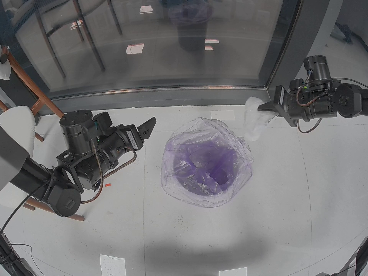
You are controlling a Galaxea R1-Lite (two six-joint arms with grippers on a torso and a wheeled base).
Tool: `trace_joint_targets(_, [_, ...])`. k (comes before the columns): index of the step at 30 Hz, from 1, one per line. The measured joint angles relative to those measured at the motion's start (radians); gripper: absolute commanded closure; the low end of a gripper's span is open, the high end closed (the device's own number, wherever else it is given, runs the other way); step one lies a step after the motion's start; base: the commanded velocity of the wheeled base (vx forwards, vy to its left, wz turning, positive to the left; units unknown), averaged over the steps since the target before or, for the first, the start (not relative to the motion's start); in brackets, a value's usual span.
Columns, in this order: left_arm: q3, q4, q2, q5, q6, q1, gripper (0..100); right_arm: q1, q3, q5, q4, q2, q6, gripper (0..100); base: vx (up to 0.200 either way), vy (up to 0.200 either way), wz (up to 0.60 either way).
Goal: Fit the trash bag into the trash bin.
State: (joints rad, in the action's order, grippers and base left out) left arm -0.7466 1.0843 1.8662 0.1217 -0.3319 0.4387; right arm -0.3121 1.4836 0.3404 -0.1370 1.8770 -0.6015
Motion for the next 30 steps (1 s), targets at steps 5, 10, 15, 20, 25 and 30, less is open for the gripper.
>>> trace_joint_targets(5, [0.005, 0.000, -0.004, 0.001, 0.001, 0.000, 0, -0.084, -0.047, -0.001, 0.082, 0.032, 0.001, 100, 0.000, 0.000, 0.00])
trace_joint_targets(10, [0.010, 0.001, -0.006, 0.001, 0.001, 0.000, 0, -0.123, -0.068, -0.003, 0.162, 0.098, 0.027, 100, 0.000, 0.000, 0.00])
trace_joint_targets(15, [0.005, 0.001, -0.006, 0.000, 0.001, 0.000, 0, -0.130, -0.077, -0.005, 0.267, 0.174, 0.078, 100, 0.000, 0.000, 0.00])
trace_joint_targets(20, [0.002, 0.001, -0.006, 0.000, 0.000, -0.001, 0, -0.117, -0.080, -0.006, 0.294, 0.243, 0.098, 100, 0.000, 0.000, 0.00])
trace_joint_targets(25, [-0.005, 0.001, -0.006, 0.000, 0.000, -0.001, 0, -0.103, -0.080, -0.010, 0.298, 0.297, 0.163, 100, 0.000, 0.000, 0.00])
trace_joint_targets(30, [-0.010, 0.001, -0.004, 0.001, -0.001, -0.002, 0, -0.091, -0.067, -0.025, 0.360, 0.353, 0.230, 100, 0.000, 0.000, 0.00])
